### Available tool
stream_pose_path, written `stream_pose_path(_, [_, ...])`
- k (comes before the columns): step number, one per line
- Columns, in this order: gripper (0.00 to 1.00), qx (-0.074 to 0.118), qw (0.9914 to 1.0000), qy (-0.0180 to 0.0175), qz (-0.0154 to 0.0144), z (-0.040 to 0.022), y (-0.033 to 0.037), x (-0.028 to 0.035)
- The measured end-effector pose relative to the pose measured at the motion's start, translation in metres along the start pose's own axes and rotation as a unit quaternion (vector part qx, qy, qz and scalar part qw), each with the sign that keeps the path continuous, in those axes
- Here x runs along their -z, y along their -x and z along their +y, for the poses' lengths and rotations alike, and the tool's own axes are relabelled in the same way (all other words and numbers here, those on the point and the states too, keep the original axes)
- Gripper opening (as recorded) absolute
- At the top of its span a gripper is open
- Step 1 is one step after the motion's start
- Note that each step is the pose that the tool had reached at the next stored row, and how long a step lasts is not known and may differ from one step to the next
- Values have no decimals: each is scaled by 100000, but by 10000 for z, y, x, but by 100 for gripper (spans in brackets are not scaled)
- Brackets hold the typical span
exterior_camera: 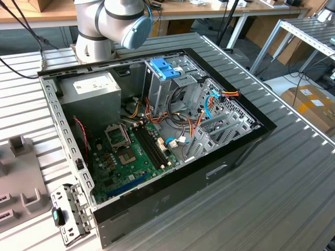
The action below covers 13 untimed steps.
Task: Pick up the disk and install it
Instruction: 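Pick up the disk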
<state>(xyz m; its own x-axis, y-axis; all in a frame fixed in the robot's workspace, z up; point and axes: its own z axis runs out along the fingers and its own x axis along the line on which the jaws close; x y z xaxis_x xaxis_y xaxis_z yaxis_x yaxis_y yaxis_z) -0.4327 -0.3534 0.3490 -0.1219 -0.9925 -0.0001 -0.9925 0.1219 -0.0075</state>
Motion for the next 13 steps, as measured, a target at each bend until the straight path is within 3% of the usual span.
stream_pose_path(8, [11,2899,99958,0,-15,0,0,0])
stream_pose_path(13, [11,2948,99957,-3,-18,2,15,0])
